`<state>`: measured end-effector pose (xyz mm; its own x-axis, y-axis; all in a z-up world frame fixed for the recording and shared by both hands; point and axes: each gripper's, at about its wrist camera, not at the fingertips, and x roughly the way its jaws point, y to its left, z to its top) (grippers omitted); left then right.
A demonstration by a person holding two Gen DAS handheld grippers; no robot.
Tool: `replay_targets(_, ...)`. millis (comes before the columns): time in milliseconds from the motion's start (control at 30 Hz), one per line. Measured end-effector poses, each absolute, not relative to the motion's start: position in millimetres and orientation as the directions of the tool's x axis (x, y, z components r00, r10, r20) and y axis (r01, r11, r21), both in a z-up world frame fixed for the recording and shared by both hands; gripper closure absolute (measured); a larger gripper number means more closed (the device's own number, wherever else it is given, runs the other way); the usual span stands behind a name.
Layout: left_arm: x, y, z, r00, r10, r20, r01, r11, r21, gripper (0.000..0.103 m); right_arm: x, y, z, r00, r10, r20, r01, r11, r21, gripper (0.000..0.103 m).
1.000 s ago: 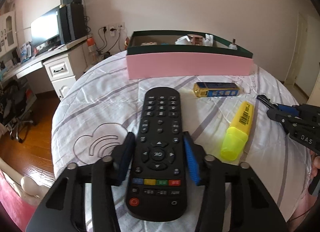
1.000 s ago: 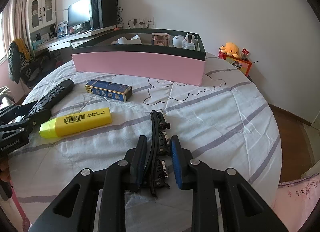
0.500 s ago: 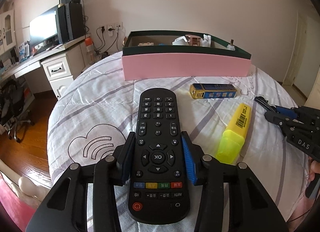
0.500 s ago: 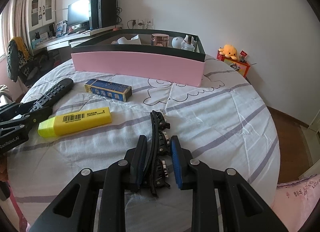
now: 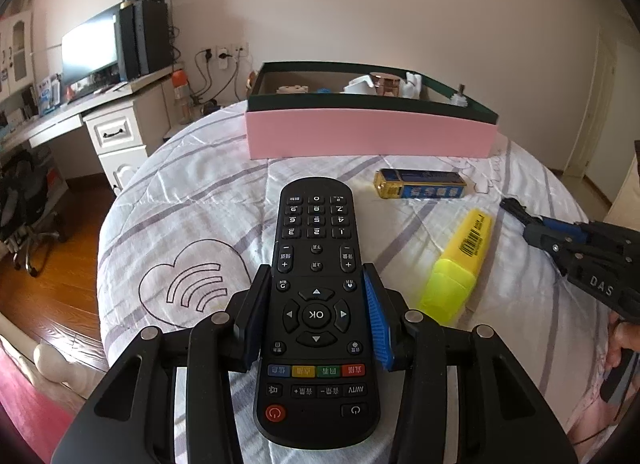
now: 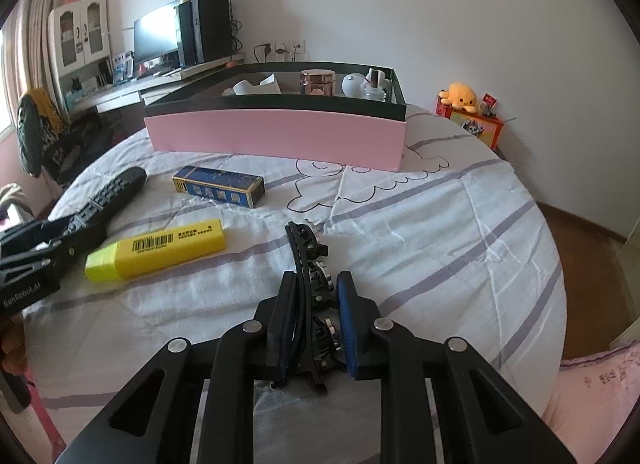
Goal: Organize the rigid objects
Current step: 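Carry the remote and hair clip over the pink box with both tools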
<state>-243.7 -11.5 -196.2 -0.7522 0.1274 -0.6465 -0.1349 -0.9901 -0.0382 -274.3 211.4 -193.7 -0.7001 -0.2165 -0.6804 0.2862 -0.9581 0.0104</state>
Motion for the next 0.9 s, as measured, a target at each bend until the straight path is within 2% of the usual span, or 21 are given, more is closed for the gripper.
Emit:
replay_targets(233, -235, -14, -193, -0.752, 0.148, -0.642, -0.149, -0.987, -0.054, 0.059, -271, 213, -190, -0.69, -0.261, -0.675, 0.299, -0.952, 0.063, 0.083)
replay_targets(900, -232, 1, -158, -0.792, 0.174, -0.586, -0.206, -0.978, -0.011, 0.059, -270, 201, -158, -0.715, -0.31, -0.627, 0.353, -0.934, 0.059, 0.083)
